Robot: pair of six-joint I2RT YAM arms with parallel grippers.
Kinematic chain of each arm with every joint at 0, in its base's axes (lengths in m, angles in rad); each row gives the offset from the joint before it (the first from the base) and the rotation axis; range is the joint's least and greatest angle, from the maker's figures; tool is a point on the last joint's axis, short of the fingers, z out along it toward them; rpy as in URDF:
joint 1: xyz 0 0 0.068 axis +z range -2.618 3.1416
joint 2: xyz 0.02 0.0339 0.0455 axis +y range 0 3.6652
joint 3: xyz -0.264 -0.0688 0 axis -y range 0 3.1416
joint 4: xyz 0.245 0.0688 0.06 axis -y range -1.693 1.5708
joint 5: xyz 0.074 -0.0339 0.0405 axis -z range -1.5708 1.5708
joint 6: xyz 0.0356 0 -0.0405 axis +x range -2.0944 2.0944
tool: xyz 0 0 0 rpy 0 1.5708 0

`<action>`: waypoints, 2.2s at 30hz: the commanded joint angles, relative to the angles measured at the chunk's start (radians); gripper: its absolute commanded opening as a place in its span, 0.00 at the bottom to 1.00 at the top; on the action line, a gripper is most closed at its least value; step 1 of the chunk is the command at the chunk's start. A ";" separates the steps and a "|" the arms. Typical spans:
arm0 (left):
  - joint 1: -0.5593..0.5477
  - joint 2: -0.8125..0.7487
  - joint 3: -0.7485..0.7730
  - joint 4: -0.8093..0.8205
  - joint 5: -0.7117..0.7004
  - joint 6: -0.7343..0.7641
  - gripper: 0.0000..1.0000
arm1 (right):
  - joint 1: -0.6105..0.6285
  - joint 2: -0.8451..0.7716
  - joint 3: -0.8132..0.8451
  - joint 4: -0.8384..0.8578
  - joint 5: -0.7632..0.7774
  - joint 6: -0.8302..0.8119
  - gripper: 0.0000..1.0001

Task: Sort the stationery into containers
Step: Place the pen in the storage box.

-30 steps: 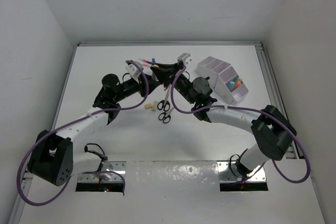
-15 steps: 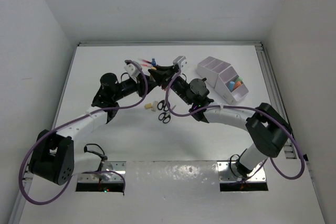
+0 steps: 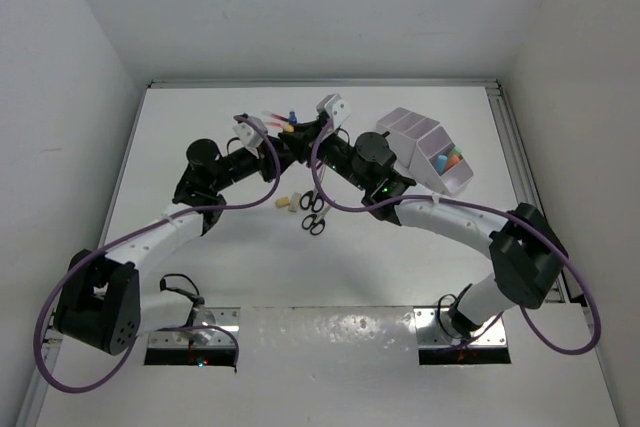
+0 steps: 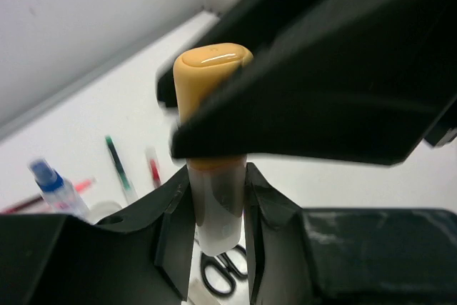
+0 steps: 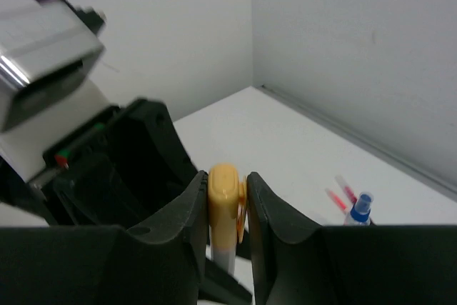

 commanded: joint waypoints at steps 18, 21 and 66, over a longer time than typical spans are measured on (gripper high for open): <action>-0.016 -0.130 0.049 0.410 0.036 0.021 0.00 | -0.036 -0.035 -0.022 -0.371 -0.143 0.019 0.00; -0.024 -0.135 0.035 0.407 0.035 0.035 0.19 | -0.067 -0.057 -0.029 -0.346 -0.144 0.070 0.00; 0.012 -0.155 -0.004 0.185 -0.071 0.091 0.67 | -0.794 -0.221 -0.364 -0.242 0.152 0.107 0.00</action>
